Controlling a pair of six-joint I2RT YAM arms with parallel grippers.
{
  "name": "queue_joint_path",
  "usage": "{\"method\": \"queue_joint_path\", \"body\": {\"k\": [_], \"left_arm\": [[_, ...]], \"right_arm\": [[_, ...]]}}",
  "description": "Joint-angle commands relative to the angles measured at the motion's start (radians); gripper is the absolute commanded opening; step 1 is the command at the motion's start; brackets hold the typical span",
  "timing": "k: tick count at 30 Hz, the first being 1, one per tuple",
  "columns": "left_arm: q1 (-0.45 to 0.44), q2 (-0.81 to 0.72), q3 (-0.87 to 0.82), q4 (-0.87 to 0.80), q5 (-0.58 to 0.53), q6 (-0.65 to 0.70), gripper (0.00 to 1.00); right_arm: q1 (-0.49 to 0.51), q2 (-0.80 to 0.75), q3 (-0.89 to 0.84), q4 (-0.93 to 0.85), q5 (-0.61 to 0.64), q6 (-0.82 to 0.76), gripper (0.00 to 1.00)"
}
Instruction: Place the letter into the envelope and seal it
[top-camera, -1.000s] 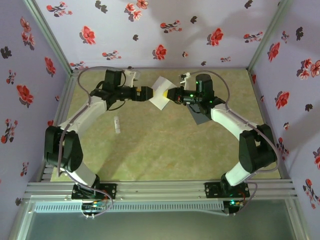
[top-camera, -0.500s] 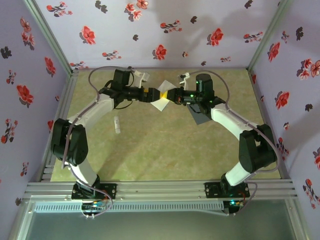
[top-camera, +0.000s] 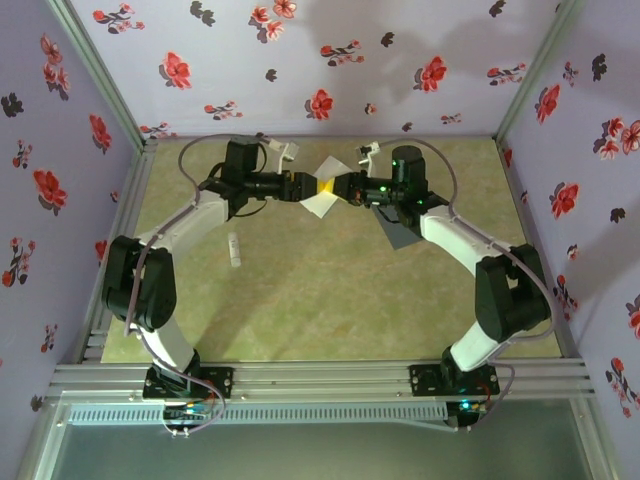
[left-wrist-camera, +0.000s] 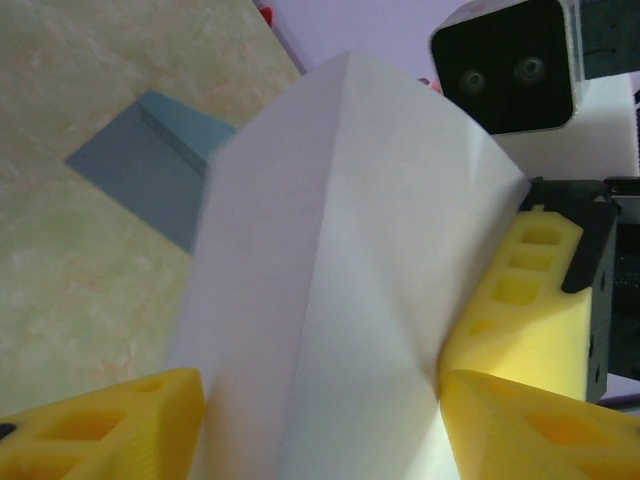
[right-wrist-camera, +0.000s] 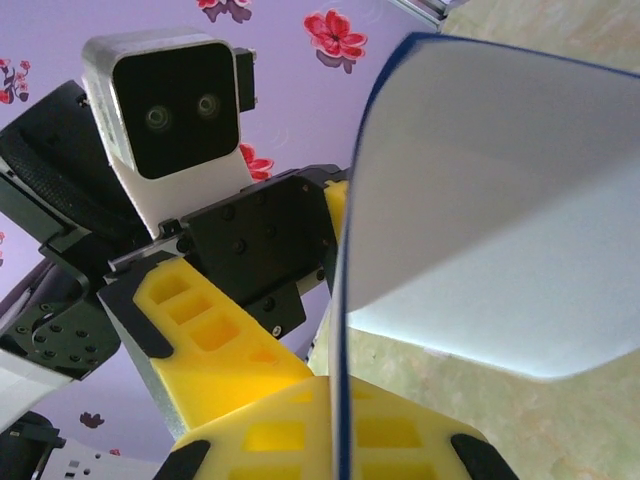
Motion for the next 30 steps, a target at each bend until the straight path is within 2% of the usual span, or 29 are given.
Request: {"method": "queue_joint_path", "body": {"k": [1,8,12,20,27,30], "left_arm": [[-0.012,-0.053,-0.022,0.131,0.097,-0.072,0.60],[0.001,-0.045,-0.057,0.289,0.119,-0.190,0.46],[0.009,-0.034,-0.059,0.313,0.123,-0.209,0.38],[0.017,-0.014,-0.061,0.337,0.123,-0.234,0.26],[0.026,-0.011,-0.076,0.372,0.123,-0.259,0.11],[0.030,-0.009,-0.083,0.389,0.124,-0.271,0.06]], "right_arm": [[0.006,0.027,0.012,0.053,-0.004,0.019,0.00],[0.006,0.046,0.000,0.104,-0.008,0.051,0.00],[0.007,0.048,0.002,0.104,-0.007,0.053,0.01],[0.002,0.043,0.006,0.104,-0.009,0.053,0.09],[0.000,0.031,0.008,0.097,-0.011,0.051,0.13],[-0.002,0.027,0.008,0.097,-0.010,0.051,0.20]]}}
